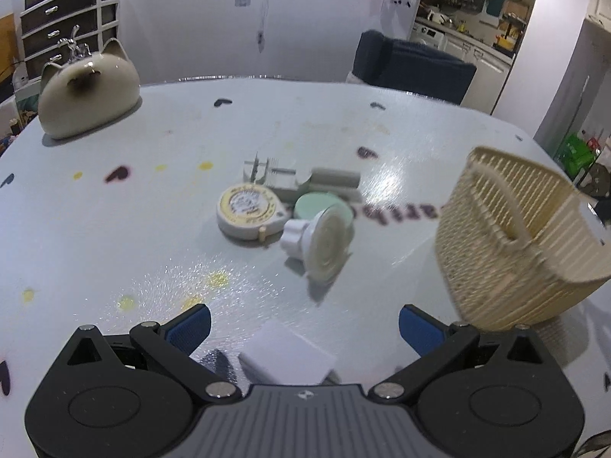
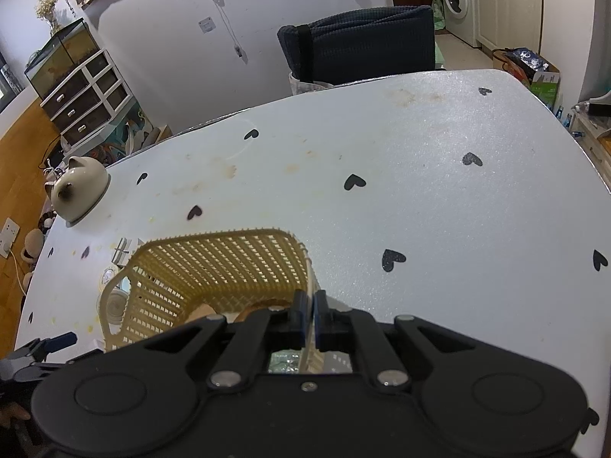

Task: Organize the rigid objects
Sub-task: 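Move the left tool to the white rectangular charger and grasp it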

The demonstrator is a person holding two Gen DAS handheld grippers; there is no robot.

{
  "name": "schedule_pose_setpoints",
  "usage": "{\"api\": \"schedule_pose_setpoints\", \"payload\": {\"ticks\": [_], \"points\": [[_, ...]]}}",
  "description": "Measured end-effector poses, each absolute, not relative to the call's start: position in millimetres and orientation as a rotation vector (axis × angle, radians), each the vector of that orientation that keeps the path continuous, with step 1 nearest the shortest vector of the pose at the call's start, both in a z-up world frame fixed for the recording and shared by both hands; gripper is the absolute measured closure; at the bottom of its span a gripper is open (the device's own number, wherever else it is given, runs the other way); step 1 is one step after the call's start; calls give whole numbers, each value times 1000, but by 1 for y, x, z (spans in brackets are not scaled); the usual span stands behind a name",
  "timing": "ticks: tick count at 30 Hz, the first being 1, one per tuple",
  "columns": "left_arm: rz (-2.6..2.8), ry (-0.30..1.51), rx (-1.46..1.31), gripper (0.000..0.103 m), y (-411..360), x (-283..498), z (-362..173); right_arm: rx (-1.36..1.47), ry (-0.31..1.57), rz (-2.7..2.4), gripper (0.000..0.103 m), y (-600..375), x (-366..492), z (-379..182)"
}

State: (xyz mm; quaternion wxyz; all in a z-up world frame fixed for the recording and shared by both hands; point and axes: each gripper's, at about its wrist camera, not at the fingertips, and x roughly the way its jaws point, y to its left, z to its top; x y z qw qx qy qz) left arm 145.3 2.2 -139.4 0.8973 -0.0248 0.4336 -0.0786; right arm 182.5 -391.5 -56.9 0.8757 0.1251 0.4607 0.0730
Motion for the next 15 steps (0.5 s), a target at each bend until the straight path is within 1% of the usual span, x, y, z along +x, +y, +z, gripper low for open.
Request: {"api": "schedule_pose_setpoints", "payload": {"ticks": [5,15], "points": [[-182,925,-94,0,4,150,-158,268,962,153,99,-392,182,-57],[-281,951,-144,0,-12,126,-154,275,965,154,98,-393,183,-58]]}}
